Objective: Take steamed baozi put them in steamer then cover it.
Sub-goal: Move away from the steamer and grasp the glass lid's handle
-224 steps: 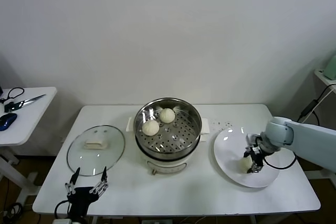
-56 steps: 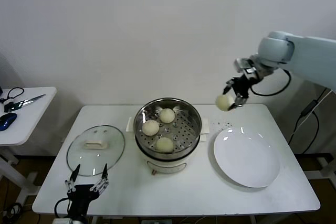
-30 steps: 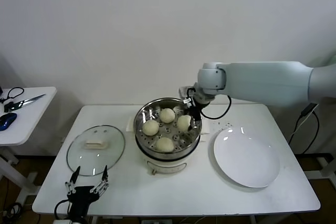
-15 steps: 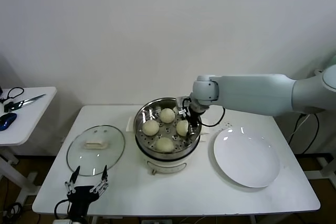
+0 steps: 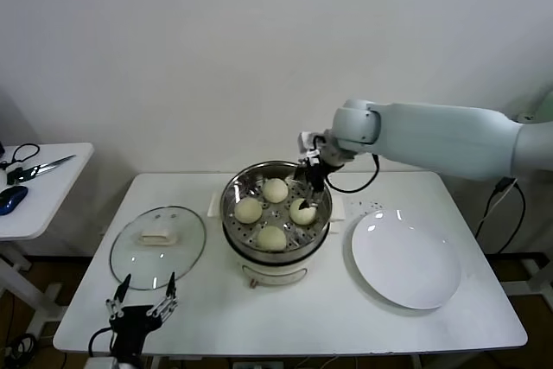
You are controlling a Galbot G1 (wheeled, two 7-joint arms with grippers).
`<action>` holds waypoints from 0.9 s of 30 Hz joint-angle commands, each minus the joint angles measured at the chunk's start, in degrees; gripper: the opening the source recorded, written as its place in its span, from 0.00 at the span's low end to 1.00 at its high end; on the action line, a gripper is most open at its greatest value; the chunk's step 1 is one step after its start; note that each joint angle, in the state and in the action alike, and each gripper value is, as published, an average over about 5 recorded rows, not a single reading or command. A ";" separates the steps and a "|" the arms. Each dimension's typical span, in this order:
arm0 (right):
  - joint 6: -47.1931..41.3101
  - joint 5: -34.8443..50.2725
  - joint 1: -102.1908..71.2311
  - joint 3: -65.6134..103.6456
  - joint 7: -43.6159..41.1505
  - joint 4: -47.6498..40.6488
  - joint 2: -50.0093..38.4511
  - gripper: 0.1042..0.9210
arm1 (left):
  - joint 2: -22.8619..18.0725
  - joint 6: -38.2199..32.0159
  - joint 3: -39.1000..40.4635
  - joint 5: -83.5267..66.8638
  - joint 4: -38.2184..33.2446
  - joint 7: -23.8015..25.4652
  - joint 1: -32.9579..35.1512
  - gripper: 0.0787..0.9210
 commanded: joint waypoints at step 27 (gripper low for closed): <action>31.34 -12.71 -127.02 131.08 29.51 19.78 -9.83 0.88 | 4.00 -1.50 -0.68 6.32 2.88 2.37 -7.49 0.88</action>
